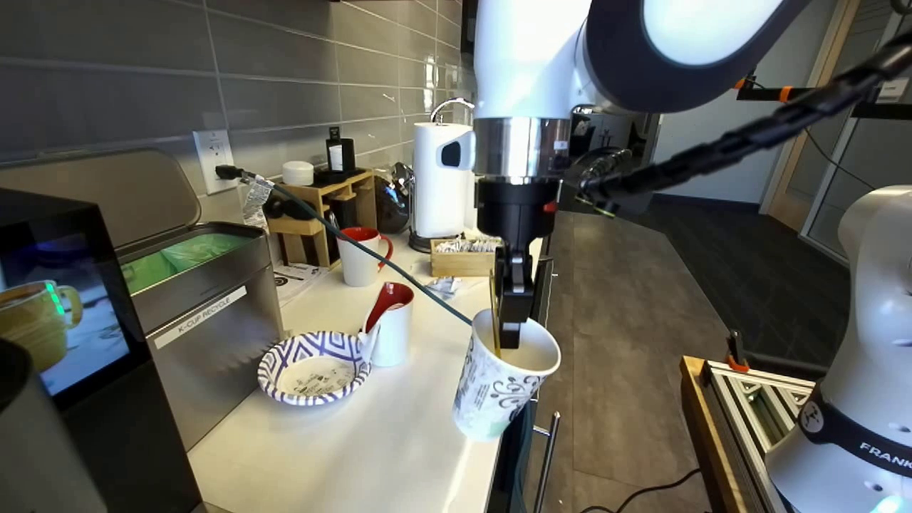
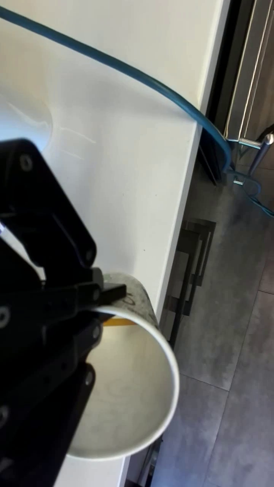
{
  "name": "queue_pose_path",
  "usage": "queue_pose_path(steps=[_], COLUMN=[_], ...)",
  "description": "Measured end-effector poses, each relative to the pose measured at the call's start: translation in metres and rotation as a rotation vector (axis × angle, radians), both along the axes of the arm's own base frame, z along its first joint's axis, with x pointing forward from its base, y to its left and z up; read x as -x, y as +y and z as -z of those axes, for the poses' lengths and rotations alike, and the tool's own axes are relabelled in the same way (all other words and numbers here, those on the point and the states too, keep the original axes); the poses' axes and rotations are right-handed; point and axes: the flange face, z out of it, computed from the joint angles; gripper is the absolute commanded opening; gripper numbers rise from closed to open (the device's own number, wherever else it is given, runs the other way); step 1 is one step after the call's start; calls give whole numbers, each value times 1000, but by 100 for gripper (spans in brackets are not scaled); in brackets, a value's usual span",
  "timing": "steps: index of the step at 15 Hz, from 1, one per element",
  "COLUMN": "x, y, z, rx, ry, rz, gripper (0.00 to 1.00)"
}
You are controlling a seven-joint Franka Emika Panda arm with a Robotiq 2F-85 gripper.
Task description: Pick up the cup from the top cabinet and put it on the kitchen unit base top
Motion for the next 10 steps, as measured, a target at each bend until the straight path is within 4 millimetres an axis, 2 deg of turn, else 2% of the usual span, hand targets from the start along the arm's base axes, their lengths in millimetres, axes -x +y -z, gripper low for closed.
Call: queue_pose_path(steps=[2, 6, 9, 10], x=[-3, -15, -30, -36], y=[16, 52, 66, 68], z=[14, 31, 42, 45], rx=[21, 83, 126, 134], ry=[23, 41, 41, 41], rz=[1, -14, -18, -14], gripper=[1, 1, 1, 28])
